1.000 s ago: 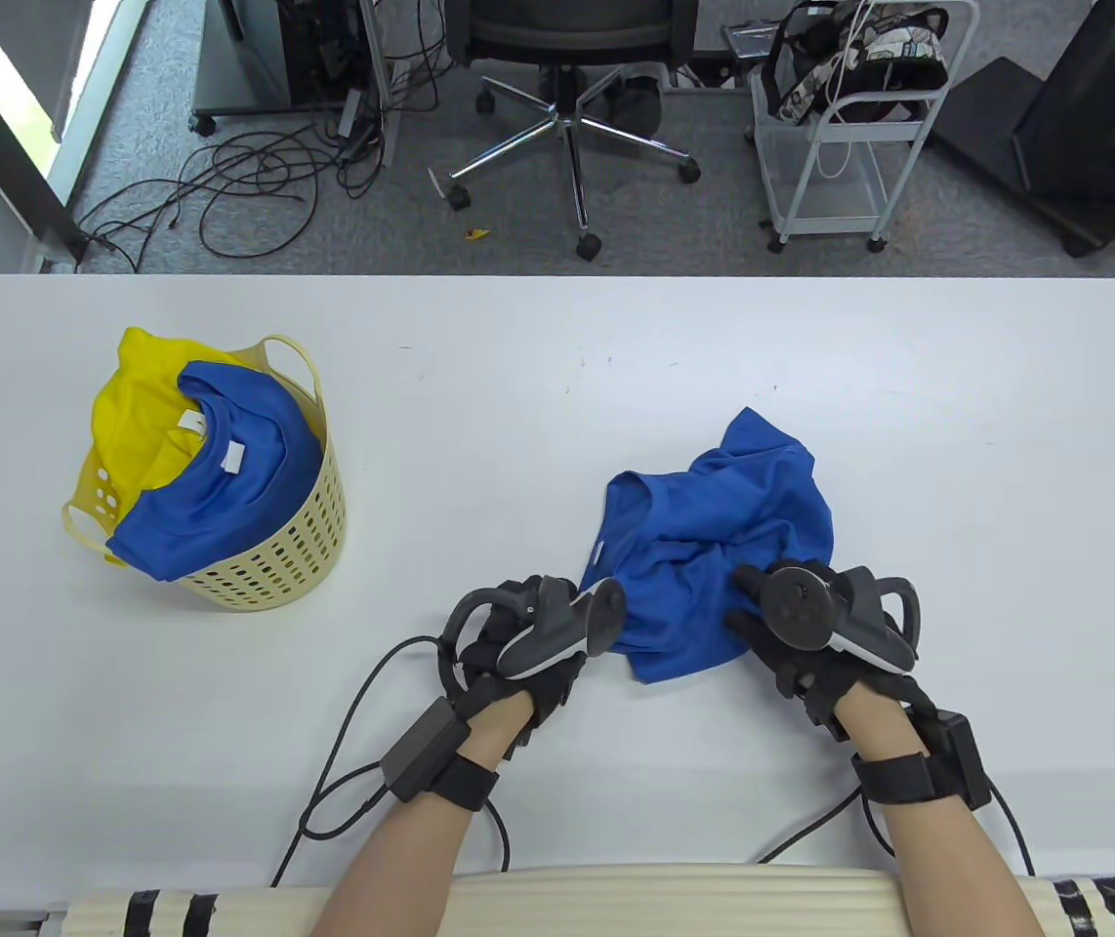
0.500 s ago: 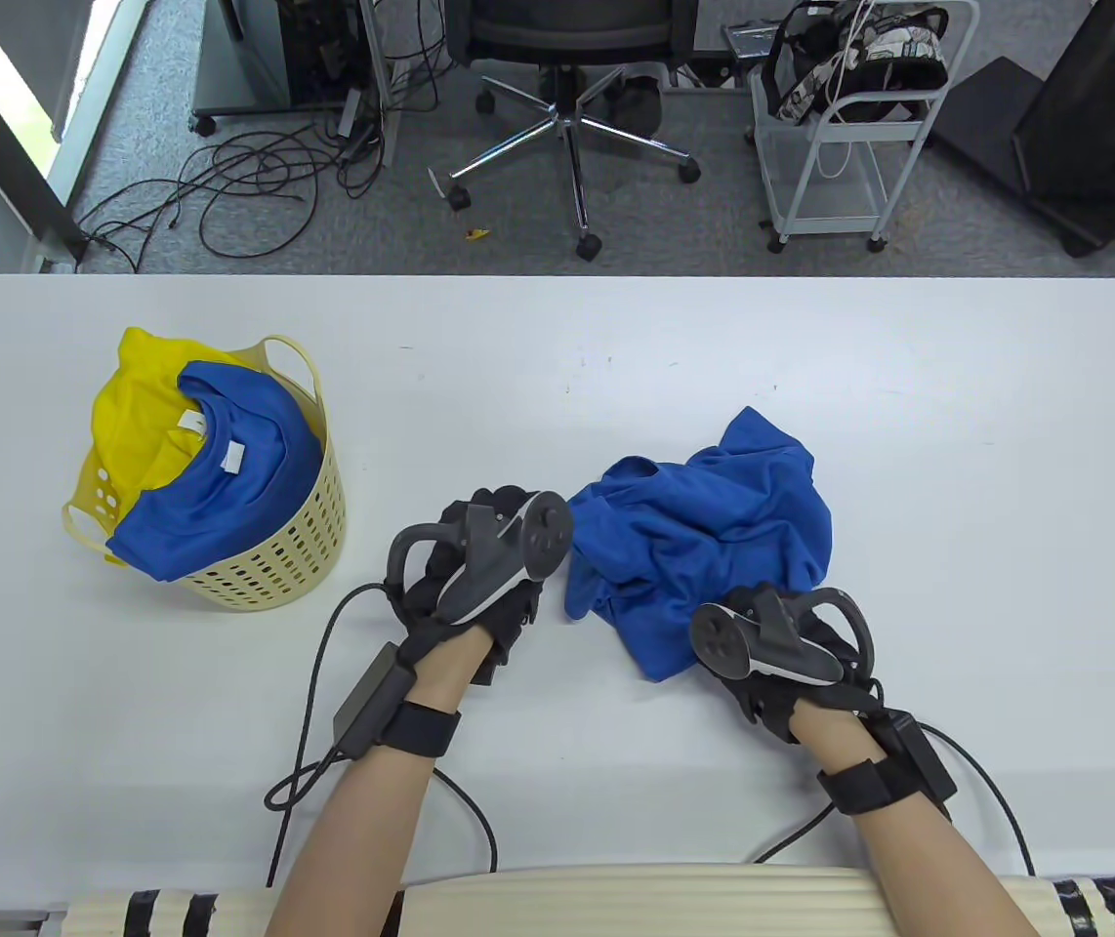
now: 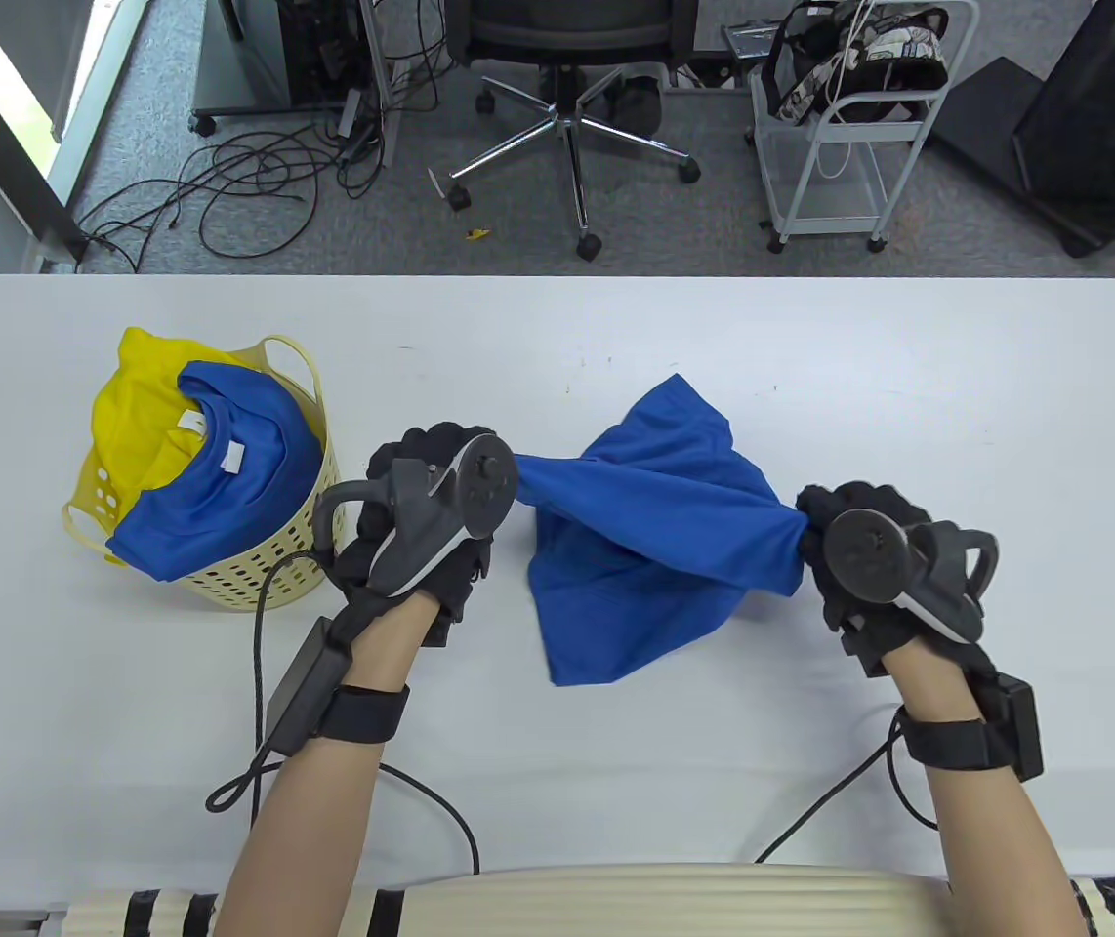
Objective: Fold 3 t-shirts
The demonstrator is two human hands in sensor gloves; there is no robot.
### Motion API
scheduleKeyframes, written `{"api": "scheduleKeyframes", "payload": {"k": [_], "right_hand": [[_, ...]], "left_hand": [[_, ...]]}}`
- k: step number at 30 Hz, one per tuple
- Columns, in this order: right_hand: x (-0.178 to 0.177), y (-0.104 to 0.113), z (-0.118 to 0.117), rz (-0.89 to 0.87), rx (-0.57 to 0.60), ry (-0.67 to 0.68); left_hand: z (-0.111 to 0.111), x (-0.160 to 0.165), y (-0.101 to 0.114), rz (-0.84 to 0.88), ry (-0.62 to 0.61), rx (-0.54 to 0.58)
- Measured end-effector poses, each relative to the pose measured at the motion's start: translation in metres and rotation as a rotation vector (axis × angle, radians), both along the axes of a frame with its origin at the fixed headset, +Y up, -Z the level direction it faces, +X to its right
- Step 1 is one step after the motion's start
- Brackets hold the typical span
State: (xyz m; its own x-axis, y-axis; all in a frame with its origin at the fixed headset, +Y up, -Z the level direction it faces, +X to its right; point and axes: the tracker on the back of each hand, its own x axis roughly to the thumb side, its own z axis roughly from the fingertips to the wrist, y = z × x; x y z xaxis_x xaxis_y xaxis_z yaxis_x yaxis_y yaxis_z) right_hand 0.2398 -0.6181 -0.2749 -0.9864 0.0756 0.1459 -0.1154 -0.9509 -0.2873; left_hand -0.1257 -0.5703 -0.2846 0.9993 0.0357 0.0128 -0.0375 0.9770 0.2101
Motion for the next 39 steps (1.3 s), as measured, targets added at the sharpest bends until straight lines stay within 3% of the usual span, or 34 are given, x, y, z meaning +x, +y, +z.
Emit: {"api": "scheduleKeyframes", "payload": {"k": [5,8,11,16,19,22,27,30,34,39], "right_hand": [[0.008,0.068,-0.003,-0.008,0.122,-0.027],[0.000,0.079,-0.011,0.013,0.117,-0.015],[-0.016,0.060,-0.029,0.096,0.040,0.013],[-0.049,-0.006,-0.061,0.196,-0.085,0.050],[-0.055,-0.035,-0.073,0.157,-0.152,0.044],[-0.047,-0.047,-0.074,0.095,-0.198,0.040],[-0.016,-0.069,-0.063,0.144,-0.252,0.003],[0.000,-0.095,-0.061,0.201,-0.350,-0.025],[0.002,-0.132,-0.058,0.235,-0.497,0.038],[-0.002,-0.141,-0.058,0.256,-0.368,0.027]], "left_hand": [[0.008,-0.002,0.035,0.046,-0.009,0.082],[0.010,-0.006,0.048,0.061,-0.001,0.114],[0.009,-0.007,0.048,0.055,-0.004,0.102],[0.000,-0.004,0.027,-0.061,0.005,0.013],[-0.008,-0.006,0.017,-0.072,0.033,-0.024],[-0.011,-0.012,0.015,-0.097,0.065,-0.017],[-0.013,-0.022,0.017,-0.097,0.095,-0.010],[-0.012,-0.025,0.017,-0.096,0.101,-0.012],[-0.008,-0.027,0.016,-0.107,0.104,-0.017],[-0.003,-0.030,0.016,-0.122,0.117,-0.024]]}}
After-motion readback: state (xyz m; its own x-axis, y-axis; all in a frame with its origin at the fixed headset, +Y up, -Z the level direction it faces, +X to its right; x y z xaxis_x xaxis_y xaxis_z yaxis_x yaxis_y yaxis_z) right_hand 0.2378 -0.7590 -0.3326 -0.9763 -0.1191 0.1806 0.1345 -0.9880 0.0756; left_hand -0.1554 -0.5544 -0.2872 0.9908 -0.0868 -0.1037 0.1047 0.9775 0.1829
